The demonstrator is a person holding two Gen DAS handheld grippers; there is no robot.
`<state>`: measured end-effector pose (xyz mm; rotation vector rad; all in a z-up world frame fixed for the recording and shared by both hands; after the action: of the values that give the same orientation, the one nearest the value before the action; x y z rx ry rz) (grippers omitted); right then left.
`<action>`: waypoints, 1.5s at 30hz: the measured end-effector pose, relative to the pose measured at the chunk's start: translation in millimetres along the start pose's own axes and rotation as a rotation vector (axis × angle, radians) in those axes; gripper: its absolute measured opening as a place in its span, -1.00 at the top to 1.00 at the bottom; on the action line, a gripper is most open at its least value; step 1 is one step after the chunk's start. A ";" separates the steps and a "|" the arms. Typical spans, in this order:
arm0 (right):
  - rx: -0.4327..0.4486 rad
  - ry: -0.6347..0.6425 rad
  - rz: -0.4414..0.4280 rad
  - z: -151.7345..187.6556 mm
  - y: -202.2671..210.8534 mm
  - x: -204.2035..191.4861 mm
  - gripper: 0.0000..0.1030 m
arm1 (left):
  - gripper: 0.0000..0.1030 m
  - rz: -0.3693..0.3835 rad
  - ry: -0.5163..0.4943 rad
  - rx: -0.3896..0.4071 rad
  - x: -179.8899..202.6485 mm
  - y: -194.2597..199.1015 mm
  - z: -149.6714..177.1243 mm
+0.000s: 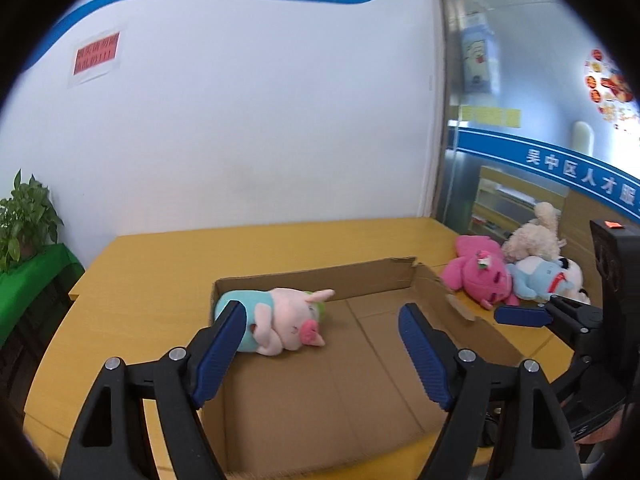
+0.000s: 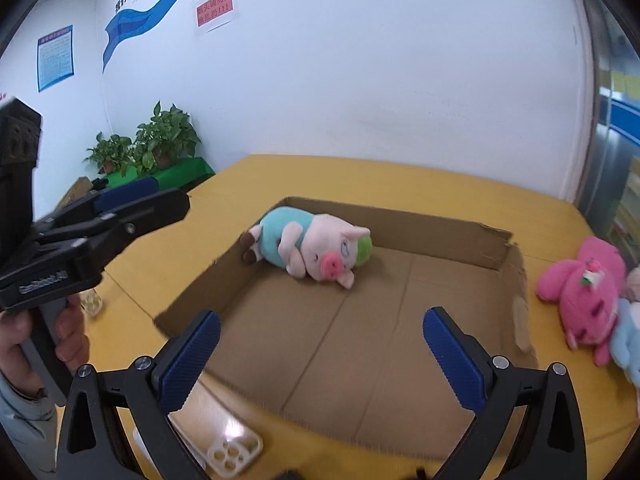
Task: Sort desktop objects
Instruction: 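Move the right gripper toward the black charger box on the table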
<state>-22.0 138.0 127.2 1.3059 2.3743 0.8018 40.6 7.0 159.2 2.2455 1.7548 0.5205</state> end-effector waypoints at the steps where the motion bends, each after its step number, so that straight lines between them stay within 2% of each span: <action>1: 0.011 0.010 0.028 8.3 13.9 -3.1 -1.00 | -0.53 0.014 -0.002 0.008 6.6 11.1 4.6; 4: 0.041 0.007 0.099 29.0 48.9 -10.3 -1.00 | -0.53 0.043 0.009 0.018 29.0 35.4 15.4; 8: 0.082 -0.023 0.100 51.2 85.5 -20.0 -1.00 | -0.53 0.030 0.008 0.045 37.6 59.6 29.8; 13: 0.115 -0.002 0.144 65.0 111.8 -32.5 -1.00 | -0.53 0.040 -0.026 0.068 43.9 73.2 37.4; 22: 0.109 -0.007 0.167 80.1 117.6 -33.5 -1.00 | -0.53 0.063 -0.036 0.039 55.8 68.4 50.7; 29: 0.069 -0.028 0.194 92.3 105.9 -27.7 -1.00 | -0.53 0.055 -0.026 0.013 59.3 54.4 68.5; 34: 0.058 -0.038 0.194 100.7 95.0 -22.6 -1.00 | -0.53 0.075 0.002 -0.011 51.5 42.8 79.7; 41: 0.038 -0.069 0.176 110.4 81.1 -12.0 -1.00 | -0.53 0.129 0.044 -0.083 41.5 23.3 93.9; 45: 0.024 -0.062 0.129 123.4 80.7 -10.6 -1.00 | -0.53 0.183 0.069 -0.167 37.2 6.4 109.1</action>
<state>101.4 203.1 78.5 1.4844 2.2773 0.7598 100.2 44.4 67.6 2.3055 1.4820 0.7606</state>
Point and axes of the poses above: each gripper's, at about its wrist camera, not at the fingertips, and y roughly against the way its jaws point, x to its right, z to its underside, the point moved 1 cm from there along -y, roughly the way its jaws point, and after that the axes turned 5 degrees about y, right-handed, at the moved point
